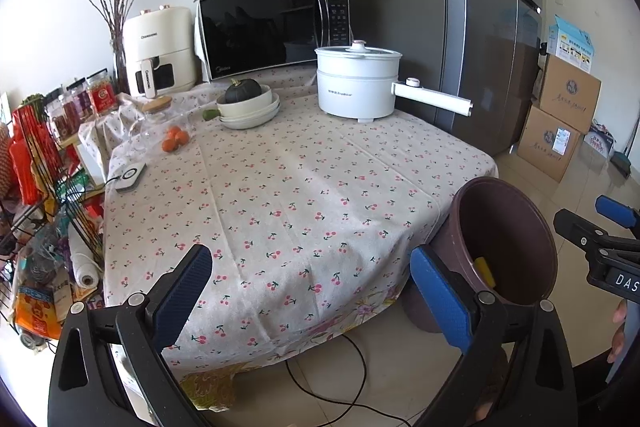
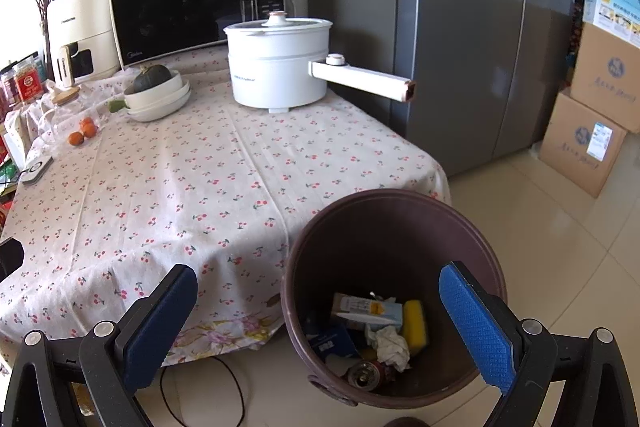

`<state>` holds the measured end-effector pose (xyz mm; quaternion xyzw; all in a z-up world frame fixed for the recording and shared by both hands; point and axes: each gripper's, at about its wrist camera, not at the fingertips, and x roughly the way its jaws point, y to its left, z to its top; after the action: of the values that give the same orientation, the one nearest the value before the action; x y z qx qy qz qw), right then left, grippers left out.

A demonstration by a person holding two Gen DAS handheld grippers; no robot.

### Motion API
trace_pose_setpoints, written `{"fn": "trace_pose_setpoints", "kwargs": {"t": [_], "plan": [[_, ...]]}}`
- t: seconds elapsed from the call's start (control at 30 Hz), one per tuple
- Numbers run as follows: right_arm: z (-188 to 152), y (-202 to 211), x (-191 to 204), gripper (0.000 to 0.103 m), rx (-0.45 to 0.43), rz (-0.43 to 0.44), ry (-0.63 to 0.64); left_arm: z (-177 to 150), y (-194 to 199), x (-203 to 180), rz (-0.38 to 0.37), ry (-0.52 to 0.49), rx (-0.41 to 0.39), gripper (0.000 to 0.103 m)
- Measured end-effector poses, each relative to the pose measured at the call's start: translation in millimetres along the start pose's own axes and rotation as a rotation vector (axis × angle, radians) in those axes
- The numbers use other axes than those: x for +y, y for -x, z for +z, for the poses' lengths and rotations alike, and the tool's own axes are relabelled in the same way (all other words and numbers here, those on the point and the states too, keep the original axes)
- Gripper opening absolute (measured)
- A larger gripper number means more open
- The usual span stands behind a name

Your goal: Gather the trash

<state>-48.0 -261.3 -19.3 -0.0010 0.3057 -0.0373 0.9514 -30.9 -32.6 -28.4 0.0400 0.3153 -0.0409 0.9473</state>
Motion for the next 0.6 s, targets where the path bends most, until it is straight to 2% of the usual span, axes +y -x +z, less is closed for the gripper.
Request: {"fn": "trace_pose_setpoints", "kwargs": {"t": [0.6], "plan": [[1.5, -0.4, -8.4, 0.100, -0.003, -0.008, -0.029, -0.3, -3.2, -7.9, -0.005, -0.023, 0.003, 0.101]]}}
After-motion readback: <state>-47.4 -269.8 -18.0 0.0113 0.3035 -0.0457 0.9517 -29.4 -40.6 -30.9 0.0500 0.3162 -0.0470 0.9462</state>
